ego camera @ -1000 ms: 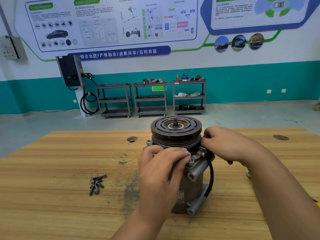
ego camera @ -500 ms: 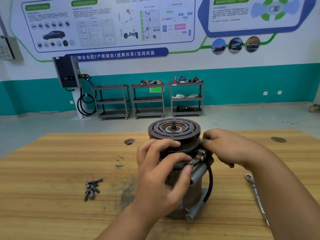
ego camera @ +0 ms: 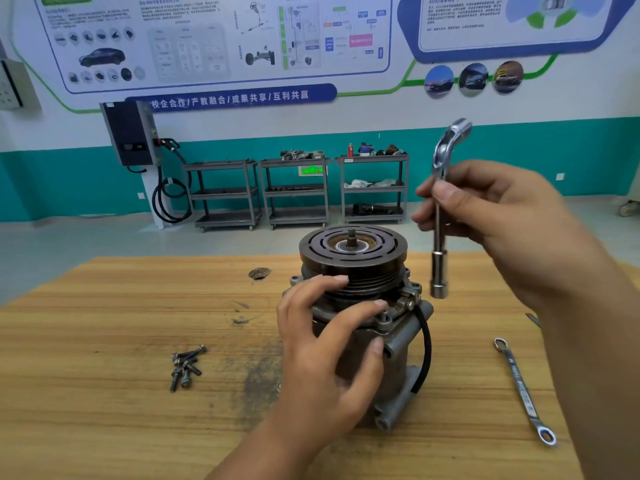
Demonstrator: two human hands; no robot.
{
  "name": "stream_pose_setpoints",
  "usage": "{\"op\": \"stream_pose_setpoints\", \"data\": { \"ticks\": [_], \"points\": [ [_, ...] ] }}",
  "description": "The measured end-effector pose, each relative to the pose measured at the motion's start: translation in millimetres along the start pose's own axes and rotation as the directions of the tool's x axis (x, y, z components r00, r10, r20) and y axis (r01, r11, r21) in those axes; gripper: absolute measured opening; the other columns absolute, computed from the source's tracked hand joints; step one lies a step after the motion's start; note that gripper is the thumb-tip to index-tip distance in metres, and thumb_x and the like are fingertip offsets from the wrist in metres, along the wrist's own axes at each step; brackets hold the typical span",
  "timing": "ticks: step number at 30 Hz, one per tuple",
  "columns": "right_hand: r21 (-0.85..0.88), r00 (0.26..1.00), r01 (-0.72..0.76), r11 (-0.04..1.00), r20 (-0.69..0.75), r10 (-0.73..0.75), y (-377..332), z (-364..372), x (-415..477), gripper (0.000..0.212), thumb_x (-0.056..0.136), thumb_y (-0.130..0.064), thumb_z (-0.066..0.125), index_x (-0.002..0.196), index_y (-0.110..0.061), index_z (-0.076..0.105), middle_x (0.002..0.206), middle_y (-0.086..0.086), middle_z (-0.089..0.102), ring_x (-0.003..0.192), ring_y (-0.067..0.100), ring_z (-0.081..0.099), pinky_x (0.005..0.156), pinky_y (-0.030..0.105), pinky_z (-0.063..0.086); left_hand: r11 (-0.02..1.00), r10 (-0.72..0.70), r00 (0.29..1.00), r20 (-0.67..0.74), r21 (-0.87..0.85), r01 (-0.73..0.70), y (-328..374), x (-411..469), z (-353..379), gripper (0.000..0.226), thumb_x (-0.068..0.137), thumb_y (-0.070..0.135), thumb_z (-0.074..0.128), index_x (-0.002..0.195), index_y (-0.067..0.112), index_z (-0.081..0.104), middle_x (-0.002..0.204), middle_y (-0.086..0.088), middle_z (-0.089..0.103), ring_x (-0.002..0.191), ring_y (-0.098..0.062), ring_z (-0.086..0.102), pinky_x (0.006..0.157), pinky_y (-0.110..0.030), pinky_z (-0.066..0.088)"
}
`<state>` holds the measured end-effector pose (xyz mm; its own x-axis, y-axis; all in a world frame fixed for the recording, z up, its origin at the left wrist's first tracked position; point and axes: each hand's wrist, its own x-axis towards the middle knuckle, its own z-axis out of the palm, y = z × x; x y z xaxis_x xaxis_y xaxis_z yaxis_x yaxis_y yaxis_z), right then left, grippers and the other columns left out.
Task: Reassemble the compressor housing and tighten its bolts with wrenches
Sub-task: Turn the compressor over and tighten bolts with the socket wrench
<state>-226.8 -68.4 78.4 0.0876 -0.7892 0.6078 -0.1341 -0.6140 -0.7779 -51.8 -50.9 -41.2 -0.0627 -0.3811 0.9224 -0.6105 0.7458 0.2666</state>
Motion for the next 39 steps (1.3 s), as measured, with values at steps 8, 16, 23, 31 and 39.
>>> {"op": "stream_pose_setpoints", "data": {
  "ticks": [8, 16, 23, 31, 39],
  "points": [
    [0.300, 0.984, 0.095, 0.949, 0.116, -0.135, -7.0, 27.2, -6.4, 0.013, 0.088, -0.020, 0.048, 0.089, -0.016, 0.061, 0.072, 0.000, 0.071, 0.066, 0.015, 0.069, 0.051, 0.017, 0.045, 1.000, -0.027, 0.999, -0.028, -0.017, 0.026, -0.2, -0.8, 0.2, 0.030, 0.082, 0.029, 0.058, 0.112, 0.027, 0.056, 0.127, 0.014, 0.033, 0.126, -0.007, 0.032, 0.107, -0.021, 0.023],
    [0.331, 0.982, 0.103, 0.938, 0.114, -0.148, -6.7, 37.1, -8.8, 0.013, 0.088, -0.021, 0.047, 0.090, -0.016, 0.059, 0.070, 0.001, 0.068, 0.065, 0.017, 0.069, 0.048, 0.019, 0.045, 0.998, -0.062, 0.995, -0.074, -0.028, 0.060, -1.3, -3.3, 0.8, 0.022, 0.083, 0.027, 0.058, 0.101, 0.020, 0.069, 0.127, 0.014, 0.033, 0.125, -0.008, 0.034, 0.105, -0.019, 0.024],
    [0.348, 0.984, 0.081, 0.934, 0.122, -0.131, -7.1, 36.2, -8.0, 0.017, 0.085, -0.028, 0.053, 0.093, -0.016, 0.061, 0.068, 0.001, 0.066, 0.062, 0.016, 0.066, 0.046, 0.017, 0.042, 0.996, -0.077, 0.994, -0.080, -0.039, 0.074, -1.1, -3.6, 2.5, 0.023, 0.083, 0.027, 0.058, 0.100, 0.019, 0.070, 0.127, 0.012, 0.034, 0.125, -0.009, 0.034, 0.105, -0.020, 0.025],
    [0.333, 0.991, 0.056, 0.941, 0.096, -0.092, -4.4, 34.9, -6.2, 0.018, 0.085, -0.025, 0.051, 0.094, -0.014, 0.061, 0.067, 0.001, 0.066, 0.063, 0.016, 0.067, 0.046, 0.016, 0.041, 0.989, -0.136, 0.985, -0.106, -0.080, 0.127, 5.4, -3.0, 4.9, 0.018, 0.081, 0.030, 0.060, 0.098, 0.029, 0.067, 0.125, 0.014, 0.035, 0.125, -0.005, 0.033, 0.104, -0.018, 0.025],
    [0.230, 0.973, 0.030, 0.973, 0.218, -0.081, -6.1, 26.0, -6.7, 0.028, 0.093, 0.008, 0.042, 0.098, -0.012, 0.061, 0.074, 0.001, 0.069, 0.073, 0.015, 0.069, 0.054, 0.016, 0.047, 0.987, -0.148, 0.981, -0.126, -0.077, 0.139, 8.5, -2.3, 5.0, 0.016, 0.081, 0.031, 0.060, 0.091, 0.025, 0.070, 0.124, 0.016, 0.033, 0.126, -0.007, 0.033, 0.105, -0.019, 0.026]
  ]
}}
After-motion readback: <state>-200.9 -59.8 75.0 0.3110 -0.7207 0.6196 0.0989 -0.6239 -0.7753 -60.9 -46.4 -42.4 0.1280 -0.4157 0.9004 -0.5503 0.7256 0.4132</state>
